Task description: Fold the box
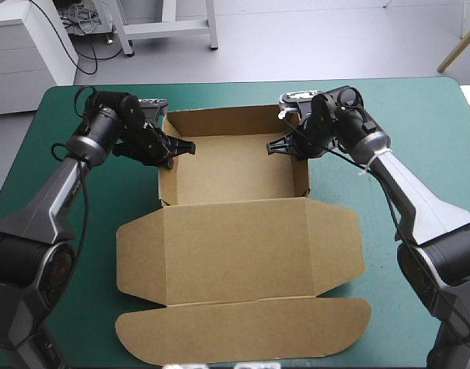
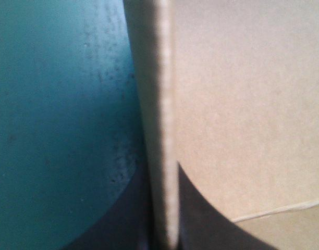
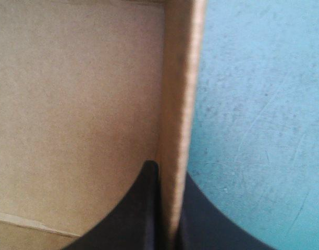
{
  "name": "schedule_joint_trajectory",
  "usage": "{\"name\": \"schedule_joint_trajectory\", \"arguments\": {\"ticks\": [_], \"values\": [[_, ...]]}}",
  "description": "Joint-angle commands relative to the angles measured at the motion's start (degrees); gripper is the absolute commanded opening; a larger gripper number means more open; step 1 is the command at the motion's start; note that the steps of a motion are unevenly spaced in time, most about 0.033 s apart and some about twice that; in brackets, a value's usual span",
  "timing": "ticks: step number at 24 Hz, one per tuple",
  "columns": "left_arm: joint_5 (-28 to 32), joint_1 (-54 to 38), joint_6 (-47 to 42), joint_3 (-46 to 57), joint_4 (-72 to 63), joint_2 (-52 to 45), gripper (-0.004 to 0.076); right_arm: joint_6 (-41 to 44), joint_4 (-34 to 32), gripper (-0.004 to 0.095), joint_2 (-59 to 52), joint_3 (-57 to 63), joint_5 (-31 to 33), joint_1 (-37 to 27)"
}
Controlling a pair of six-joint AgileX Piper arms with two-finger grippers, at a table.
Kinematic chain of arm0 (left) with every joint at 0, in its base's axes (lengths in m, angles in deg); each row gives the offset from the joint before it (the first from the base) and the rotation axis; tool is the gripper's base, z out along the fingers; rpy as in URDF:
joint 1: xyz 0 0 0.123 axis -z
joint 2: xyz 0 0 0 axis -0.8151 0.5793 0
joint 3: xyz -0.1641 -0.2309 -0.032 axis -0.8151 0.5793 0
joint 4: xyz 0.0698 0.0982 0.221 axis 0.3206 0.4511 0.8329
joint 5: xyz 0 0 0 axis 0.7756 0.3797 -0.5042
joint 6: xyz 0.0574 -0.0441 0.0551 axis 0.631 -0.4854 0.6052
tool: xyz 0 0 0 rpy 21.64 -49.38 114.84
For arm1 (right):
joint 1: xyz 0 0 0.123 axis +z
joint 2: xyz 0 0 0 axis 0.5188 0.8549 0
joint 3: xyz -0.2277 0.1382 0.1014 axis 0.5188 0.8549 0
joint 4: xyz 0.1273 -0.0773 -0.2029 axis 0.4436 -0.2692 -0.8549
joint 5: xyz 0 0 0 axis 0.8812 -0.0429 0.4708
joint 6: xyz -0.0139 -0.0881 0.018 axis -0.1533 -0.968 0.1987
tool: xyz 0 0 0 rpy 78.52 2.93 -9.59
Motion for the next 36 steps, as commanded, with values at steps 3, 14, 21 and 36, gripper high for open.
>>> {"name": "schedule_joint_trajectory", "arguments": {"ticks": [3,14,21,36], "values": [[-0.93,1.20,0.80,-7.61,0.90,3.65,-0.0010,-3.80,-1.82,-0.0019,-2.47,-1.64,3.24,-1.32],[-5.40,1.45,1.71,-8.60,0.76,8.23,0.0008,-4.04,-1.35,-0.0014,3.65,-1.64,3.05,-1.35],[-5.49,1.45,3.83,-8.72,-0.07,8.23,0.0356,-2.75,-6.13,0.0489,3.65,-4.07,3.30,-1.35],[-5.49,1.45,6.69,-15.60,-3.97,8.11,0.0584,0.32,-4.43,0.0522,2.38,-4.56,3.30,-1.35]]}}
